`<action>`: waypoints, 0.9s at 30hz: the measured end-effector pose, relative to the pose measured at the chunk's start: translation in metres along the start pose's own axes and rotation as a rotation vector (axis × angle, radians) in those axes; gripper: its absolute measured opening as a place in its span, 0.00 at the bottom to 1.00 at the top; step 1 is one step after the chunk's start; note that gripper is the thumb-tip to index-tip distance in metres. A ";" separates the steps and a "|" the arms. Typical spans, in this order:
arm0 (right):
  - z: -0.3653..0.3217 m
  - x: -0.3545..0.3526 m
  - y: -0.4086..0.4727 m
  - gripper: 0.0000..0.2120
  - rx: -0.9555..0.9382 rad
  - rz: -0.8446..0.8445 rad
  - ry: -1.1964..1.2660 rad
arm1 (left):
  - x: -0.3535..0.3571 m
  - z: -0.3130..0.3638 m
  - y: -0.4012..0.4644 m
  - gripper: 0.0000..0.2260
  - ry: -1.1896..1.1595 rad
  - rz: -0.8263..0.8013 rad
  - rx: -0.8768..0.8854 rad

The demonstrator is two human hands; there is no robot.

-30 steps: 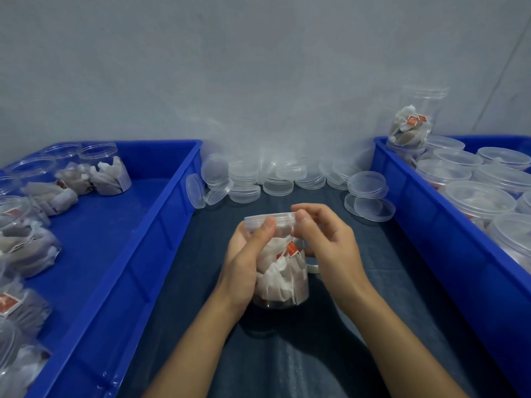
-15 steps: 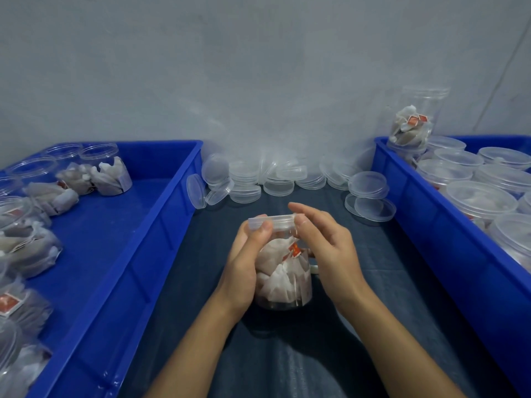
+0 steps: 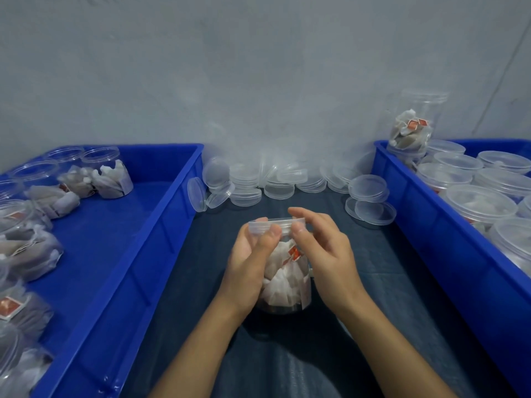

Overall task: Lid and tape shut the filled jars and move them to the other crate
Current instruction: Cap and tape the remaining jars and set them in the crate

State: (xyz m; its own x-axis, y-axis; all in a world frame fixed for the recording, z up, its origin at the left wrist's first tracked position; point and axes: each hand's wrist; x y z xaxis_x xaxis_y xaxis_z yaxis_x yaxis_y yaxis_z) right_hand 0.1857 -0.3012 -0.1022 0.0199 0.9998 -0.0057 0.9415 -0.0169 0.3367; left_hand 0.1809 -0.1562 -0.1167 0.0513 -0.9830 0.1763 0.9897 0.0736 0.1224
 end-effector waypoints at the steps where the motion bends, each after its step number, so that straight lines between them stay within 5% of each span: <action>1: 0.000 0.001 0.000 0.16 0.000 0.000 0.005 | 0.000 -0.001 0.000 0.32 0.001 0.006 0.008; 7: 0.001 -0.001 0.001 0.17 0.013 -0.002 0.059 | 0.001 0.000 -0.001 0.23 -0.025 0.037 -0.014; 21: 0.005 0.000 -0.001 0.14 0.013 -0.016 0.084 | -0.005 0.001 -0.002 0.27 -0.080 -0.022 -0.019; 27: -0.005 -0.008 0.003 0.17 0.011 -0.112 -0.128 | -0.007 -0.001 -0.004 0.32 -0.003 -0.013 0.062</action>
State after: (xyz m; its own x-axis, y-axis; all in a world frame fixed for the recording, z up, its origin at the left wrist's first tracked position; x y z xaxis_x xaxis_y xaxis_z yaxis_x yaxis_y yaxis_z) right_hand 0.1869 -0.3092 -0.0968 -0.0437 0.9857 -0.1626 0.9438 0.0941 0.3170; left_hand 0.1764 -0.1495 -0.1193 0.0382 -0.9835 0.1770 0.9802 0.0713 0.1848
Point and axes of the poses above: each hand's wrist, its own y-axis towards the middle knuckle, its own x-axis out of the palm, z = x × y, and after that the axes turned 2 degrees about z, right-handed
